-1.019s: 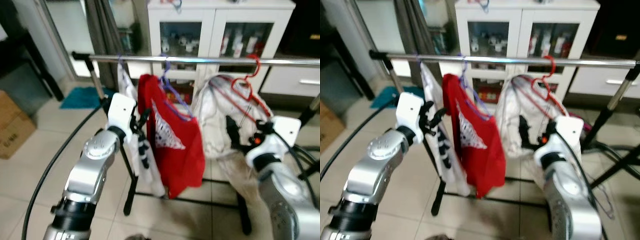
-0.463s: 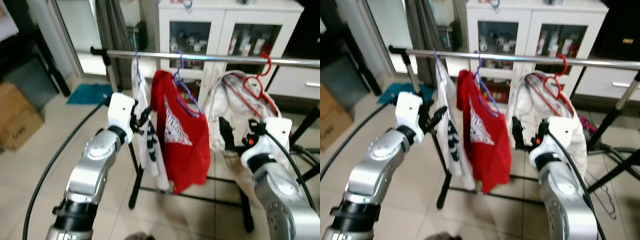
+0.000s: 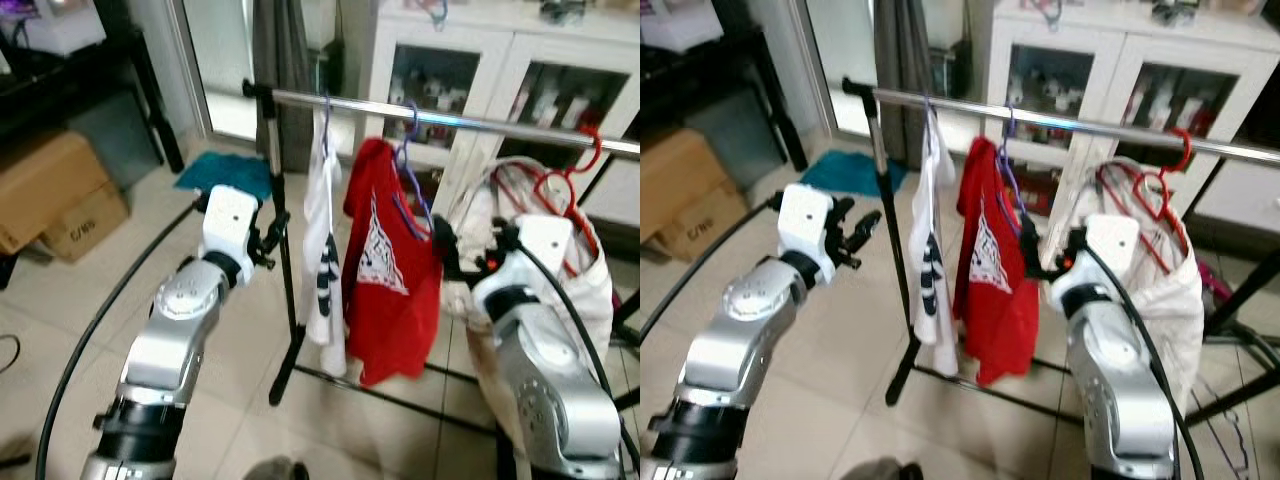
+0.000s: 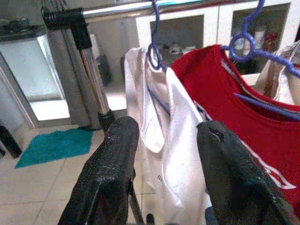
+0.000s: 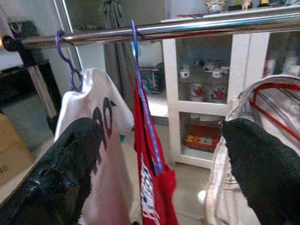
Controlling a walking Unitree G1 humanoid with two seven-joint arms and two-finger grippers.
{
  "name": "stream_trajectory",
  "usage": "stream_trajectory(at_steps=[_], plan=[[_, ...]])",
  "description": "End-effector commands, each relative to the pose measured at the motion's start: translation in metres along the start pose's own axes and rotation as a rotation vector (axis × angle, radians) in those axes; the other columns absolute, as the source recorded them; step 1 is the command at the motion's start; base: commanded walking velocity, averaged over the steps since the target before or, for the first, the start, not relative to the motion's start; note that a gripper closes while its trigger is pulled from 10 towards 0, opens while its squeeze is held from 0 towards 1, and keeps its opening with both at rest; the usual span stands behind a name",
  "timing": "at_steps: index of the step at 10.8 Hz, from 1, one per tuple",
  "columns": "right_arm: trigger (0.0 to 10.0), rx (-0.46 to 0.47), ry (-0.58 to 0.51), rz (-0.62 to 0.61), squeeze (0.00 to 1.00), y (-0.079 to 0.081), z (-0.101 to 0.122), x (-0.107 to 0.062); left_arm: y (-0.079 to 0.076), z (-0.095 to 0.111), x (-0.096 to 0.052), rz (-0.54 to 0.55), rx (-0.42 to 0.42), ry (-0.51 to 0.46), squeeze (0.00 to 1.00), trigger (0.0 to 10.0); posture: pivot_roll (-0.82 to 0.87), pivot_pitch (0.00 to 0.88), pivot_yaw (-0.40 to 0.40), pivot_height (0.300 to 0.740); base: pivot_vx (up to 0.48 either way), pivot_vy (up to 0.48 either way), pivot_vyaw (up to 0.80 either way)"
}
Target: Hang hanger
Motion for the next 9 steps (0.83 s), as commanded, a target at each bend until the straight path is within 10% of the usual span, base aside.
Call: stream_trajectory(at_steps=[1, 9], plan=[[10.0, -0.022, -0.004, 0.0, 1.0, -0.0021, -0.0004, 0.0031, -0.0014, 0.0038, 0.0015, -0.009, 0.01, -0.013, 0.0, 10.0, 0.03, 0.0, 0.038, 0.74, 0.266, 0.0, 0.0], [10.0, -0.013, -0.005, -0.013, 1.0, -0.0031, 0.0032, 0.0108, -0.0057, 0.0063, 0.006, -0.068, 0.03, -0.006, 0.0, 10.0, 0.03, 0.0, 0.052, 0.74, 0.269, 0.0, 0.28]])
Point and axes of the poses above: a point about 5 cm out from each wrist's last joint towards the gripper, its own x axis pointing out of the wrist towards the gripper, its own z axis along the axis of the wrist's last joint, y = z × x, the point moved 2 cm from there along x, pointing out of the wrist towards the gripper, and after that the axes turned 13 degrees about -x, right-handed, at the moved point
